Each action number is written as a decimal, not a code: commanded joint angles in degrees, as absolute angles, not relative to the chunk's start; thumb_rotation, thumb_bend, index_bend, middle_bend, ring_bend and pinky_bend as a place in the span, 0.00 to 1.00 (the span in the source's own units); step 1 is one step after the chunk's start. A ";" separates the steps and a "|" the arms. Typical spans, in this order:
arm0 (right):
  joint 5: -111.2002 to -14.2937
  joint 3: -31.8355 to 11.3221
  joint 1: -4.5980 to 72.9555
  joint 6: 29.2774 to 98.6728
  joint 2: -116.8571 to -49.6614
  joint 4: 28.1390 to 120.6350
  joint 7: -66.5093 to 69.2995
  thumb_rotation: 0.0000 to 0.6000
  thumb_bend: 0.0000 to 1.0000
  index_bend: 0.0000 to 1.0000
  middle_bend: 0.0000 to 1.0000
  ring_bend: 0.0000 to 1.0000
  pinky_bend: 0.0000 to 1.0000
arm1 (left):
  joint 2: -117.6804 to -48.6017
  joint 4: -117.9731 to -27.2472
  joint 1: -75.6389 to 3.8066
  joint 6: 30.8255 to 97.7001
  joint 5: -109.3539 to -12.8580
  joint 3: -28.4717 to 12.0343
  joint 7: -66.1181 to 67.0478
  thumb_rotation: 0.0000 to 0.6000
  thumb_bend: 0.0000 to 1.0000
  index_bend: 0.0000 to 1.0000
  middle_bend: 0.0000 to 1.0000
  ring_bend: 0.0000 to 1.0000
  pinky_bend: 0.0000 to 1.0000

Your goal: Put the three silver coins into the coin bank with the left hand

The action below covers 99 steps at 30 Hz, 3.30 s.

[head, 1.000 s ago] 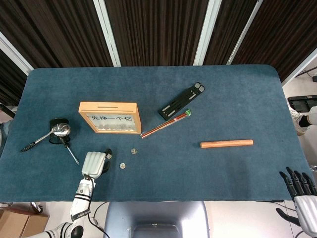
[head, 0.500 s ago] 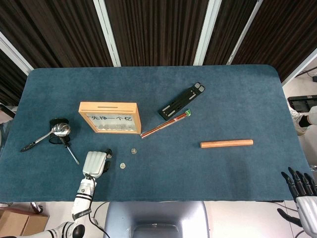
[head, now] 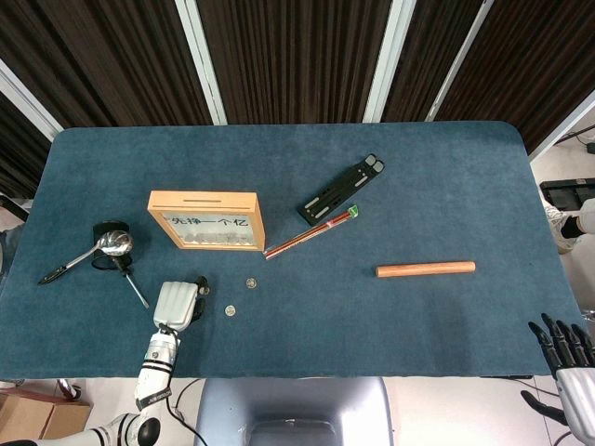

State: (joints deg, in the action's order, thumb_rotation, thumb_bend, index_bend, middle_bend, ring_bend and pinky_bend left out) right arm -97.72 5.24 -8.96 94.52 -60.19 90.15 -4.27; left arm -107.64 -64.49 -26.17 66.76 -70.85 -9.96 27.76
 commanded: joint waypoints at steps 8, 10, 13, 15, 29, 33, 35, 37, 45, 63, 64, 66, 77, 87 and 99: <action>-97.65 5.21 -8.98 94.53 -60.18 90.06 -4.16 1.00 0.22 0.00 0.00 0.00 0.00 | -108.13 -63.81 -26.58 66.75 -70.51 -9.87 27.71 1.00 0.40 0.44 1.00 1.00 1.00; -97.67 5.22 -8.99 94.55 -60.17 90.03 -4.11 1.00 0.22 0.00 0.00 0.00 0.00 | -108.18 -63.74 -26.62 66.81 -70.53 -9.87 27.60 1.00 0.40 0.46 1.00 1.00 1.00; -97.57 5.25 -9.06 94.55 -60.09 89.95 -4.08 1.00 0.22 0.00 0.00 0.00 0.00 | -108.82 -62.49 -27.11 66.72 -70.19 -10.48 27.03 1.00 0.40 0.48 1.00 1.00 1.00; -97.46 5.25 -9.14 94.60 -60.04 89.90 -3.95 1.00 0.22 0.00 0.00 0.00 0.00 | -109.31 -61.52 -27.31 66.83 -70.37 -10.58 26.25 1.00 0.40 0.49 1.00 1.00 1.00; -97.25 5.27 -9.20 94.37 -60.01 89.81 -4.08 1.00 0.22 0.00 0.00 0.00 0.00 | -110.52 -58.44 -27.84 68.62 -72.41 -10.53 21.88 1.00 0.40 0.51 1.00 1.00 1.00; -97.17 5.23 -9.23 94.40 -60.01 89.84 -4.09 1.00 0.22 0.00 0.00 0.00 0.00 | -110.50 -58.40 -27.90 69.00 -72.72 -10.57 21.30 1.00 0.40 0.52 1.00 1.00 1.00; -97.16 5.26 -9.22 94.31 -59.99 89.83 -4.07 1.00 0.22 0.00 0.00 0.00 0.00 | -110.60 -58.14 -27.99 68.92 -72.77 -10.52 21.18 1.00 0.41 0.54 1.00 1.00 1.00; -97.22 5.30 -9.23 94.31 -59.95 89.85 -4.07 1.00 0.22 0.00 0.00 0.00 0.00 | -110.68 -57.91 -28.08 68.61 -72.64 -10.47 21.33 1.00 0.43 0.57 1.00 1.00 1.00; -97.11 5.26 -9.23 94.24 -59.91 89.79 -4.05 1.00 0.22 0.00 0.00 0.00 0.00 | -110.97 -57.30 -28.23 69.32 -73.03 -10.62 20.91 1.00 0.51 0.62 1.00 1.00 1.00; -96.83 5.26 -8.42 92.70 -59.59 90.56 -3.99 1.00 0.22 0.00 0.00 0.00 0.00 | -83.32 -102.57 -31.71 79.22 -68.58 -29.57 39.68 1.00 0.50 0.60 1.00 1.00 1.00; -96.91 5.30 -8.35 92.65 -59.47 90.59 -3.77 1.00 0.22 0.00 0.00 0.00 0.00 | -82.73 -103.76 -32.93 79.00 -65.70 -31.52 42.24 1.00 0.50 0.60 1.00 1.00 1.00; -97.00 5.31 -8.27 92.65 -59.29 90.65 -3.35 1.00 0.22 0.00 0.00 0.00 0.00 | -82.44 -104.92 -34.93 78.45 -60.89 -34.01 45.16 1.00 0.50 0.60 1.00 1.00 1.00; -96.95 5.32 -8.25 93.06 -58.54 90.51 -1.35 1.00 0.22 0.00 0.00 0.00 0.00 | -87.30 -97.19 -45.63 78.69 -46.88 -35.67 51.83 1.00 0.50 0.59 1.00 1.00 1.00; -96.85 5.40 -8.98 94.24 -58.43 89.97 -0.49 1.00 0.22 0.00 0.00 0.00 0.00 | -89.38 -92.61 -47.86 78.65 -44.69 -31.54 49.80 1.00 0.50 0.59 1.00 1.00 1.00; -96.99 5.51 -8.95 94.09 -58.38 89.75 -0.27 1.00 0.22 0.00 0.00 0.00 0.00 | -92.40 -86.76 -50.23 78.36 -43.10 -28.97 48.08 1.00 0.50 0.58 1.00 1.00 1.00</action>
State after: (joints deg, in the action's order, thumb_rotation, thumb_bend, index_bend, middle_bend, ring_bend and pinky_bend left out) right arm -97.01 5.54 -8.93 94.04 -58.41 89.78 -0.31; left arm -92.21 -86.94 -50.07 78.44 -43.24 -29.15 48.22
